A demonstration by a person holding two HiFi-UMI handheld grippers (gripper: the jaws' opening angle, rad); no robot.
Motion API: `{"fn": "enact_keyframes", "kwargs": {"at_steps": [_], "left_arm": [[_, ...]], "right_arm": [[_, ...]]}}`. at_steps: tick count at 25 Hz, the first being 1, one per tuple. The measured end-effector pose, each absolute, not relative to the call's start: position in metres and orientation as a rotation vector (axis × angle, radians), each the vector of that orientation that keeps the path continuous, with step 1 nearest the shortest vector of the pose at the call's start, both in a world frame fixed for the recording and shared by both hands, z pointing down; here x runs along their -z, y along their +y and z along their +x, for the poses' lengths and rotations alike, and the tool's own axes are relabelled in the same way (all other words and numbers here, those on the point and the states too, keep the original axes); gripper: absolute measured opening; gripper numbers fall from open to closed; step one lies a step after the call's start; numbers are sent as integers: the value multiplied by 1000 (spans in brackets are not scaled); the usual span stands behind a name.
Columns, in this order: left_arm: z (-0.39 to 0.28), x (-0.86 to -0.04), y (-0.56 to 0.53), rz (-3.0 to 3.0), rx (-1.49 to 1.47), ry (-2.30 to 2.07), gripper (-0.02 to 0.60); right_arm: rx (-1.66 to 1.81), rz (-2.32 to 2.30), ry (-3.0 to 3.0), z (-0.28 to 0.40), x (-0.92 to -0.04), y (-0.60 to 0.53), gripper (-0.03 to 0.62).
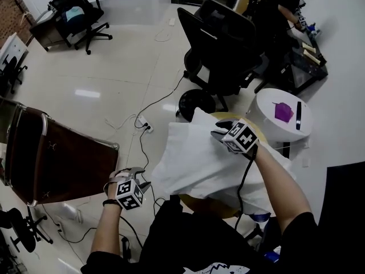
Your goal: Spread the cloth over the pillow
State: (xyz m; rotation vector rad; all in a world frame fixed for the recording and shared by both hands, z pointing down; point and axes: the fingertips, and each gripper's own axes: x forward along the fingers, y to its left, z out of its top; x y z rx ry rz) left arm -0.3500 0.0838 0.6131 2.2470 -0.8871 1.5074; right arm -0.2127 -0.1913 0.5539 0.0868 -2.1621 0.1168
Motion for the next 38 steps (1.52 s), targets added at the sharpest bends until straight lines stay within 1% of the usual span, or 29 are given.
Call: {"fn": "enact_keyframes", "kwargs": {"at_steps": [6,8,10,13,14,15,19,22,24,28,33,36,37,38], "left_arm": [[-350,-585,28,2323,-1421,-1005,196],[-346,-582,10,2353,-1455,-999,196],[-342,-580,-5,2376,-1502,-984,196],[-335,-570,-23,2416,-1484,-995,196],[-334,-566,-28,2427,-1476,-1007,196],[-334,-562,-33,2437,-1473,-1023,196],[-337,-539,-51,2477,-1506,-1079,196],[-332,-522,-65,2553,-1590,-1080,196],[-323,-514,-74,2612,-1679,-1035,203],[-302,-505,-79,2711,-1832,-890,273],[-273,-500,-61,2805,-1906,-717,293],[-259,-511,-39,2815,-1898,-589,290],[-255,-517,-29,2802,-1897,-530,277],[-253,-524,-18,2784,-1896,-468,235]], "right_arm": [[-246,-28,-2052,-211,-581,-191,202],[-258,-50,-2025,-211,-585,-191,198],[-250,-74,-2016,-212,-581,-187,154],[-125,-93,-2035,-216,-563,-175,53],[-58,-98,-2038,-217,-556,-170,29],[19,-104,-2034,-217,-549,-164,21],[397,-153,-1986,-214,-517,-129,20],[554,-188,-1982,-210,-500,-98,20],[566,-196,-2005,-207,-491,-80,20],[551,-187,-2056,-196,-478,-50,20],[561,-238,-2047,-178,-479,-11,20],[546,-252,-2045,-171,-491,4,20],[536,-250,-2047,-170,-494,7,20],[524,-245,-2048,-169,-496,10,20]]}}
